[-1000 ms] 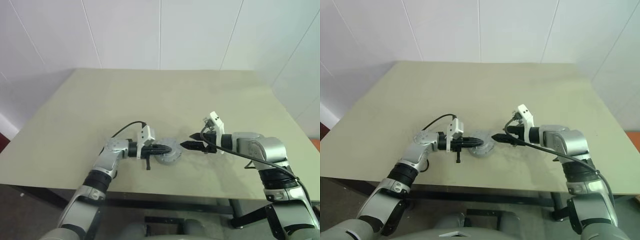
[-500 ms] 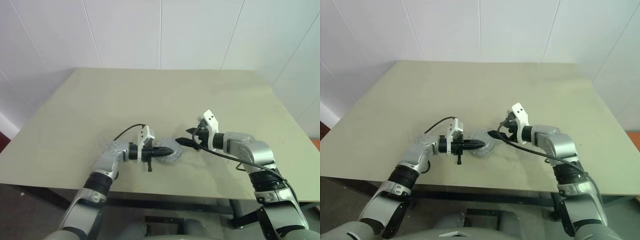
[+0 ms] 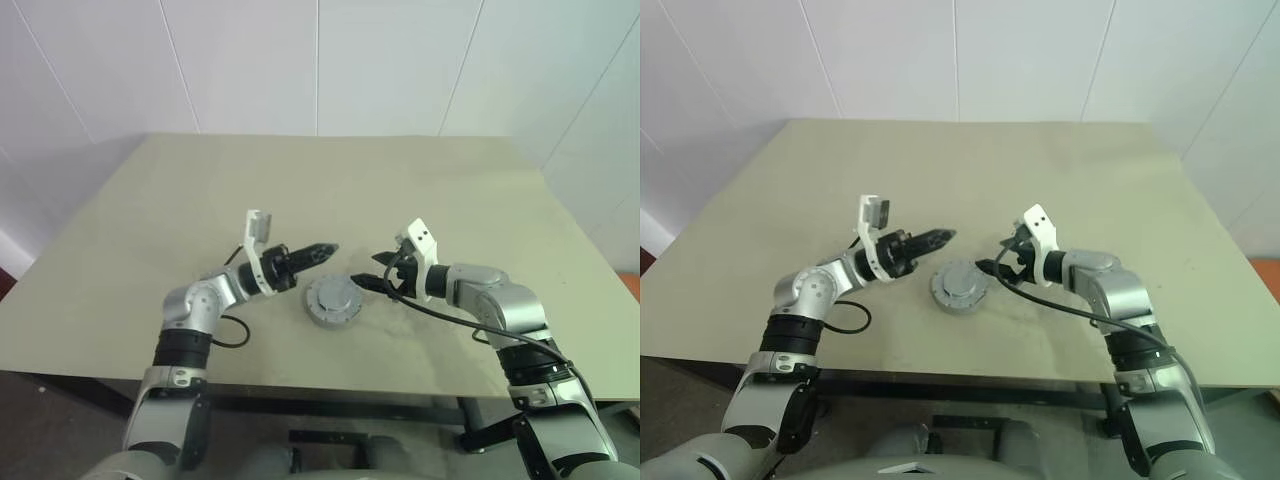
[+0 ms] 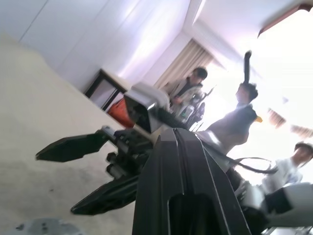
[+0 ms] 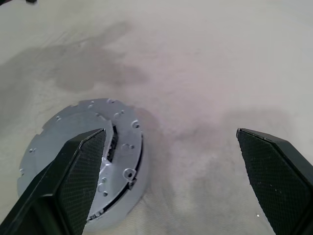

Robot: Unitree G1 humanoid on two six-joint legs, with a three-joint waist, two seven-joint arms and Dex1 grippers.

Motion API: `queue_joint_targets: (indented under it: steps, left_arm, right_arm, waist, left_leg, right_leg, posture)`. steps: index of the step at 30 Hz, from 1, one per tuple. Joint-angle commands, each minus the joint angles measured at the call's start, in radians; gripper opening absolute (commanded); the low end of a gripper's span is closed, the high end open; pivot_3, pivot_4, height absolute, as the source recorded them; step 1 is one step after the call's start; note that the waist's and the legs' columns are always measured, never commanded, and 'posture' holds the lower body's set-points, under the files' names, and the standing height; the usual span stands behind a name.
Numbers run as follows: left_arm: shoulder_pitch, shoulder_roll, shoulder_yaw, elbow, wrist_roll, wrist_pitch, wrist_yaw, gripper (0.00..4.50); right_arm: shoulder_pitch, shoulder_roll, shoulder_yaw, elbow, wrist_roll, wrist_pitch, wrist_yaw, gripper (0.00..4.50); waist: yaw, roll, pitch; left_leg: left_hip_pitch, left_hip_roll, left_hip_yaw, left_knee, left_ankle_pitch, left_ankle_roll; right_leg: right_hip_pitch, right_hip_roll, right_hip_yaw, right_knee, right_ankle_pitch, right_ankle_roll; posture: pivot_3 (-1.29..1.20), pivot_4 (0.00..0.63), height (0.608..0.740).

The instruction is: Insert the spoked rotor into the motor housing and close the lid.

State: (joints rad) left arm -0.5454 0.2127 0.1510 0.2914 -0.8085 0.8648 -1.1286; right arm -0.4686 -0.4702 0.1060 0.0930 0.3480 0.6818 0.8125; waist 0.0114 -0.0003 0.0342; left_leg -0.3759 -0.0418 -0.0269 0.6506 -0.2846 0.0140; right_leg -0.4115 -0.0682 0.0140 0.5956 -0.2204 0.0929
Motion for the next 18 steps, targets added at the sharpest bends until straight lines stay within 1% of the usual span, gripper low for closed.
queue_joint_targets:
  steps: [1,6,8,11,14,18]
  left_arm:
    - [-0.021,0.015,0.057,-0.034,-0.054,0.02,0.035,0.0]
    - [0.0,0.017,0.064,-0.042,-0.047,-0.005,0.065,0.0]
    - [0.002,0.013,0.065,-0.04,-0.044,-0.014,0.075,0.0]
    - [0.004,0.009,0.063,-0.031,-0.039,-0.031,0.081,0.0]
    - [0.006,0.006,0.059,-0.017,-0.032,-0.051,0.083,0.0]
    - [0.003,0.007,0.056,0.004,-0.024,-0.07,0.079,0.0]
  right_arm:
    - [-0.007,0.014,0.0,-0.06,0.017,-0.019,0.017,4.48]
    - [0.001,0.063,-0.025,-0.203,0.141,0.068,0.04,4.48]
    - [0.008,0.068,-0.012,-0.244,0.146,0.083,0.032,4.48]
    - [0.031,0.055,0.048,-0.29,0.106,0.076,0.016,4.48]
    - [0.055,0.015,0.14,-0.291,-0.003,0.025,-0.01,4.48]
    - [0.069,0.018,0.169,-0.275,-0.058,-0.003,-0.049,4.48]
  waist:
    - [0.0,0.0,0.0]
    - [0.0,0.0,0.0]
    - [0.001,0.0,0.0]
    - [0.002,0.0,0.0]
    - [0.001,0.0,0.0]
    - [0.001,0.0,0.0]
  left_leg:
    - [0.0,0.0,0.0,0.0,0.0,0.0]
    - [0.0,0.0,0.0,0.0,0.0,0.0]
    - [0.0,0.0,0.0,0.0,0.0,-0.001]
    - [0.0,0.0,0.0,0.0,0.0,-0.001]
    - [0.0,-0.001,0.0,0.0,-0.001,-0.003]
    - [0.0,-0.002,0.001,0.0,-0.001,-0.004]
  right_leg:
    - [0.0,0.0,0.0,0.0,0.0,-0.001]
    - [0.0,0.0,0.001,0.0,-0.001,-0.002]
    - [0.0,0.0,0.001,0.0,-0.001,-0.002]
    - [0.0,-0.001,0.001,0.0,-0.001,-0.002]
    - [0.0,-0.003,0.001,0.0,-0.001,-0.002]
    - [0.0,-0.003,0.001,0.0,-0.001,-0.003]
  posture:
    - [0.0,0.0,0.74]
    - [0.0,0.0,0.74]
    - [0.0,0.0,0.74]
    - [0.0,0.0,0.74]
    - [0.0,0.0,0.74]
    - [0.0,0.0,0.74]
